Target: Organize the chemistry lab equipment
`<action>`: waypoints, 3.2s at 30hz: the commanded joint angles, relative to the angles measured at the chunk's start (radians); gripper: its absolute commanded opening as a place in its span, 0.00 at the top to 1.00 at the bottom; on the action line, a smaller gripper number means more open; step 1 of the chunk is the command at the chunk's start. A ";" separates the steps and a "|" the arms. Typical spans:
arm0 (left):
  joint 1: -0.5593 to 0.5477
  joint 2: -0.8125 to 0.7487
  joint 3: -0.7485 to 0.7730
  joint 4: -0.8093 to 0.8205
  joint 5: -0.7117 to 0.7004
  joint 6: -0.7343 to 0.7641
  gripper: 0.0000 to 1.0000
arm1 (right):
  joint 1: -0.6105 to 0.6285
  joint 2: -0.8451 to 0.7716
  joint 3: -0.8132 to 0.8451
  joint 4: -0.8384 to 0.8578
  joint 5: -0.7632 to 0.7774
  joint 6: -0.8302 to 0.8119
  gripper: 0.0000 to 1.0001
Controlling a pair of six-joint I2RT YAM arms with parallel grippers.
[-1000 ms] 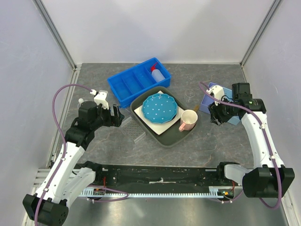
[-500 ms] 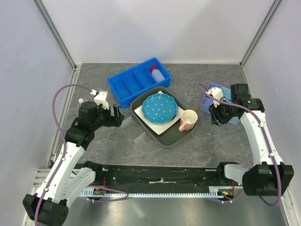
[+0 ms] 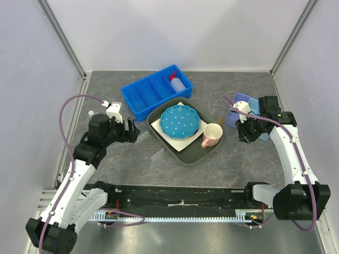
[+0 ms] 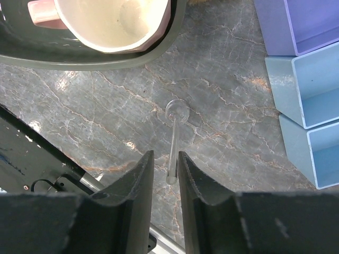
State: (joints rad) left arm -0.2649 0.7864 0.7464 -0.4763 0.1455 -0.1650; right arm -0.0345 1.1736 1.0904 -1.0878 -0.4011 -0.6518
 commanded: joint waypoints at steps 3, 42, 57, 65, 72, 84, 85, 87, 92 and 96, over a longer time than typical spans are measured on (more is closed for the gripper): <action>0.003 -0.006 0.001 0.039 0.028 0.035 0.13 | 0.005 0.000 -0.001 -0.008 -0.008 -0.011 0.76; -0.391 0.062 -0.002 0.439 0.324 -0.068 0.19 | 0.145 -0.063 0.060 -0.162 -0.191 -0.031 0.87; -0.737 0.306 -0.021 0.869 0.161 0.079 0.21 | 0.327 0.052 0.187 -0.161 -0.410 0.029 0.86; -0.747 0.416 0.040 0.898 0.138 0.073 0.22 | 0.361 0.124 0.229 -0.175 -0.553 0.018 0.86; -0.754 0.455 0.031 0.852 0.141 0.055 0.26 | 0.361 0.156 0.255 -0.208 -0.628 -0.015 0.86; -0.789 0.504 0.057 0.788 0.189 0.110 0.31 | 0.361 0.175 0.256 -0.235 -0.673 -0.035 0.86; -0.789 0.505 0.056 0.786 0.200 0.107 0.32 | 0.361 0.173 0.256 -0.236 -0.673 -0.034 0.86; -0.792 0.510 0.054 0.783 0.212 0.104 0.34 | 0.361 0.175 0.255 -0.236 -0.673 -0.035 0.86; -0.794 0.531 0.070 0.760 0.241 0.084 0.42 | 0.361 0.178 0.252 -0.236 -0.671 -0.037 0.86; -0.797 0.548 0.079 0.743 0.261 0.071 0.47 | 0.361 0.178 0.252 -0.236 -0.671 -0.039 0.86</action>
State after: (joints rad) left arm -1.0515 1.3212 0.7799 0.2649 0.3611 -0.1040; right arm 0.3237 1.3525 1.3125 -1.3186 -1.0241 -0.6594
